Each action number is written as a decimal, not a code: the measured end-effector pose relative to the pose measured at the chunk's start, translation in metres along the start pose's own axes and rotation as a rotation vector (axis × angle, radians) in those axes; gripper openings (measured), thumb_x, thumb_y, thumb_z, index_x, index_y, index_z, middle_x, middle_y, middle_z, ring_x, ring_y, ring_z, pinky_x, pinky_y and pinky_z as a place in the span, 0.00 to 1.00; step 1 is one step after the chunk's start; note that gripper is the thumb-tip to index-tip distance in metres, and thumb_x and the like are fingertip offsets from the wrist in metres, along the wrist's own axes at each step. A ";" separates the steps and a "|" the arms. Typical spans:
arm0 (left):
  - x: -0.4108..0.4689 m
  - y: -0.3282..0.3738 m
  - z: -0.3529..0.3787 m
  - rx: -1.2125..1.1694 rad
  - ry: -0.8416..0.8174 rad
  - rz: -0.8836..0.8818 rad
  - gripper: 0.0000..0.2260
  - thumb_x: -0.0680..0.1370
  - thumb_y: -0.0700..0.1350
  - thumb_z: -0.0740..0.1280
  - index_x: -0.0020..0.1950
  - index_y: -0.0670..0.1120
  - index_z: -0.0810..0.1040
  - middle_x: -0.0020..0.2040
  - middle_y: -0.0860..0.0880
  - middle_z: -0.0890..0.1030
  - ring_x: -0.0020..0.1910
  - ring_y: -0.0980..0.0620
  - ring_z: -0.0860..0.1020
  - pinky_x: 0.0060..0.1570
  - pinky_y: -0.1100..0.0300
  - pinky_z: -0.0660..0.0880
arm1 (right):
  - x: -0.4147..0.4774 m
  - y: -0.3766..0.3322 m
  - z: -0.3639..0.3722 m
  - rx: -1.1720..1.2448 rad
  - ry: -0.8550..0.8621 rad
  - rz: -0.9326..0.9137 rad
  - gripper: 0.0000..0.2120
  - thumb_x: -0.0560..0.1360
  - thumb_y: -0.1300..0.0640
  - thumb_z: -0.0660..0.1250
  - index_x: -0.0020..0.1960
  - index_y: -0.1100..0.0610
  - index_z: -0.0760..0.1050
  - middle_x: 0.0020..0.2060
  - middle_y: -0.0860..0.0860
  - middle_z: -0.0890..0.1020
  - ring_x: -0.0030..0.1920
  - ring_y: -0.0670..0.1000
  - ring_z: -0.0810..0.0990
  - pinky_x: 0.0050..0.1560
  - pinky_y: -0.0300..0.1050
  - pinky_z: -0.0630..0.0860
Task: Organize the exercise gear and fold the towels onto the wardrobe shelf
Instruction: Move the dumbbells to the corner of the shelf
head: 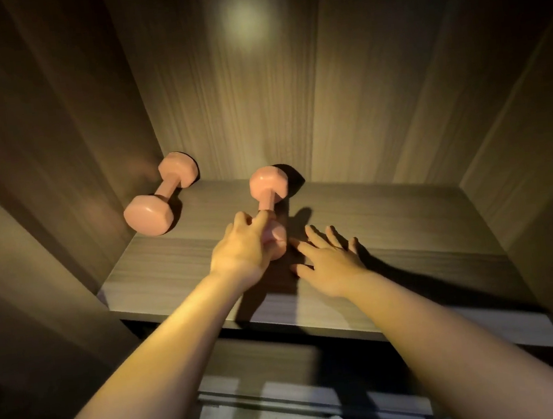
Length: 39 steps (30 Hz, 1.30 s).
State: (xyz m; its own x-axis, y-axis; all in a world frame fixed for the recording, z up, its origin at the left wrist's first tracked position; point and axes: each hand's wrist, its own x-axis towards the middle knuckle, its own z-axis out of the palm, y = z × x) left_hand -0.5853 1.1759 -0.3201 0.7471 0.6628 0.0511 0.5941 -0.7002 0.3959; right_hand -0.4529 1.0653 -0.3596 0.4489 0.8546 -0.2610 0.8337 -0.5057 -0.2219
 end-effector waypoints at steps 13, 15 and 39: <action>-0.005 -0.058 -0.029 0.352 0.135 -0.057 0.28 0.77 0.56 0.66 0.71 0.42 0.65 0.69 0.42 0.70 0.73 0.41 0.63 0.74 0.47 0.59 | 0.032 -0.026 0.025 -0.087 -0.033 -0.019 0.31 0.75 0.27 0.40 0.74 0.33 0.34 0.75 0.48 0.30 0.71 0.61 0.24 0.60 0.76 0.26; -0.002 -0.060 -0.024 0.437 0.151 -0.055 0.31 0.77 0.58 0.66 0.72 0.42 0.63 0.70 0.42 0.68 0.75 0.41 0.59 0.74 0.45 0.57 | 0.031 -0.026 0.023 -0.087 -0.043 -0.017 0.31 0.75 0.27 0.40 0.74 0.33 0.34 0.75 0.48 0.30 0.72 0.61 0.24 0.60 0.76 0.27; 0.036 -0.097 -0.035 0.487 0.131 -0.040 0.29 0.77 0.57 0.66 0.71 0.43 0.64 0.65 0.42 0.70 0.64 0.39 0.70 0.68 0.34 0.59 | 0.022 -0.030 0.016 -0.077 -0.052 -0.025 0.31 0.76 0.29 0.40 0.75 0.35 0.34 0.76 0.49 0.30 0.72 0.61 0.25 0.64 0.76 0.28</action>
State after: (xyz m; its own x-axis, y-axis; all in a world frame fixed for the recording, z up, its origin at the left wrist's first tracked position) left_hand -0.6264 1.2773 -0.3242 0.6956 0.6976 0.1716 0.7151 -0.6953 -0.0721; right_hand -0.4729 1.0975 -0.3740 0.4122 0.8583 -0.3055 0.8674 -0.4723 -0.1564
